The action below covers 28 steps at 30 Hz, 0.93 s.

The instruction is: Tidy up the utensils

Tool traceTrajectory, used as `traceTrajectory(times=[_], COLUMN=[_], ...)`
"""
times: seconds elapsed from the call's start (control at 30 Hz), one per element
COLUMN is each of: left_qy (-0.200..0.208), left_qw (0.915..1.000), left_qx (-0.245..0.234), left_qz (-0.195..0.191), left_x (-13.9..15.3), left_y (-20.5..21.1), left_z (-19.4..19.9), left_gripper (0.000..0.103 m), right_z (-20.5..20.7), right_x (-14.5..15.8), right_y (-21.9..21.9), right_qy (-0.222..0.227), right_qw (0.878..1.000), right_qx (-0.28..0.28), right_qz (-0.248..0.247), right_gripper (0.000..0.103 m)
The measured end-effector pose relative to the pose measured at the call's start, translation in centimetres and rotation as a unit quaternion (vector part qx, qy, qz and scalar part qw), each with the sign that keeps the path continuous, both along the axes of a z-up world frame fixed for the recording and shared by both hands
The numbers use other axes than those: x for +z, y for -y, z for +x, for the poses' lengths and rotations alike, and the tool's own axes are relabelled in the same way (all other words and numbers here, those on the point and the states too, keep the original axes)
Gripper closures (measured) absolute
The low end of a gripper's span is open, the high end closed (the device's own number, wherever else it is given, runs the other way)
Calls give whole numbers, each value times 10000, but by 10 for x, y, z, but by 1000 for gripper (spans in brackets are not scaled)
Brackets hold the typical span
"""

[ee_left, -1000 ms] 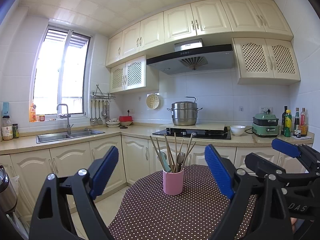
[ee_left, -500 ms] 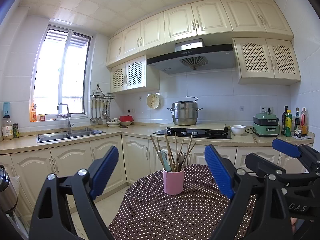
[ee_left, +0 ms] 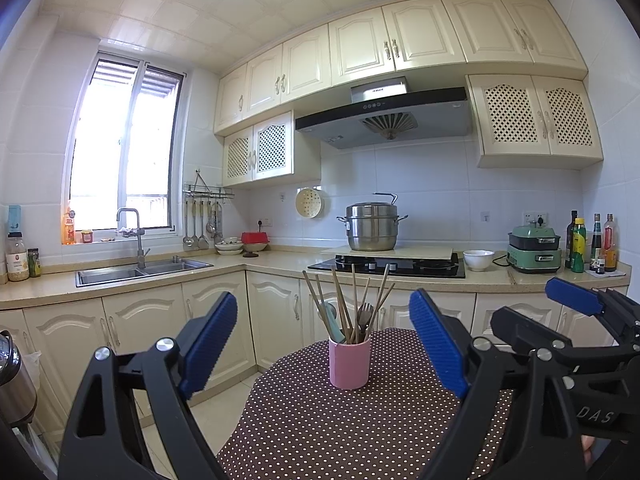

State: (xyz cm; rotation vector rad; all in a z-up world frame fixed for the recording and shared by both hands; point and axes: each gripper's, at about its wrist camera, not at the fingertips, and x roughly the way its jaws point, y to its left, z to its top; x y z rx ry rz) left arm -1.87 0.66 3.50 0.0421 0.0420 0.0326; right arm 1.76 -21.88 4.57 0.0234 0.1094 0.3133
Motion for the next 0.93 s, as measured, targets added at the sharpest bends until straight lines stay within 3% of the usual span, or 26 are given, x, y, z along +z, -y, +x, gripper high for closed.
traceTrajectory(times=[0.47, 0.93], left_qy=[-57, -530], left_qw=[9999, 9976], left_qx=[98, 449], left_qz=[17, -81], left_x=[-5, -29], left_y=[-2, -17], left_z=[11, 85], left_gripper=[17, 17], right_z=[13, 85], right_x=[-7, -27], right_y=[-3, -22], right_qy=[-92, -624], right_qw=[9999, 9976], right_qx=[63, 294], right_qz=[33, -38], right_gripper=[14, 14])
